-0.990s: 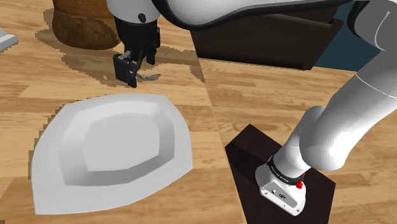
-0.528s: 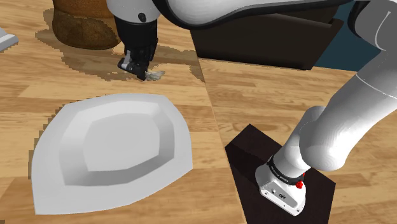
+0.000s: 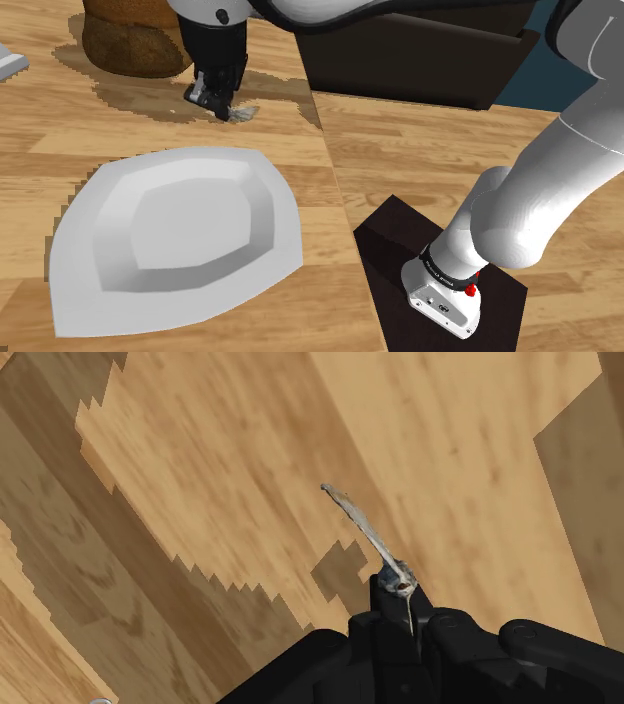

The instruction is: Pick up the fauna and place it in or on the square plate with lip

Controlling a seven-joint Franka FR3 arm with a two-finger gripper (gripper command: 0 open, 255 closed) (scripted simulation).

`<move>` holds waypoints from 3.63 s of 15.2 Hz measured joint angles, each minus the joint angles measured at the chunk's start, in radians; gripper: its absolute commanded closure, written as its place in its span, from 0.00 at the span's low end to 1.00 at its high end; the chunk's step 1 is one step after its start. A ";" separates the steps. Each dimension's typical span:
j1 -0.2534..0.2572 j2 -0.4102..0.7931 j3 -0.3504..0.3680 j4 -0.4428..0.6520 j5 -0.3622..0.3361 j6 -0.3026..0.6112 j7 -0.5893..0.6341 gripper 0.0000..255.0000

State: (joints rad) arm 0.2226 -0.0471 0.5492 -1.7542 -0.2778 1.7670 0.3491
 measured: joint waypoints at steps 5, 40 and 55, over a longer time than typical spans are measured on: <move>0.002 0.011 0.003 0.077 -0.003 -0.066 -0.014 1.00; 0.239 0.170 0.203 0.259 -0.101 -0.255 0.385 1.00; 0.229 0.153 0.200 0.197 -0.089 -0.204 0.392 0.00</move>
State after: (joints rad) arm 0.4516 0.1062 0.7490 -1.5573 -0.3668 1.5629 0.7406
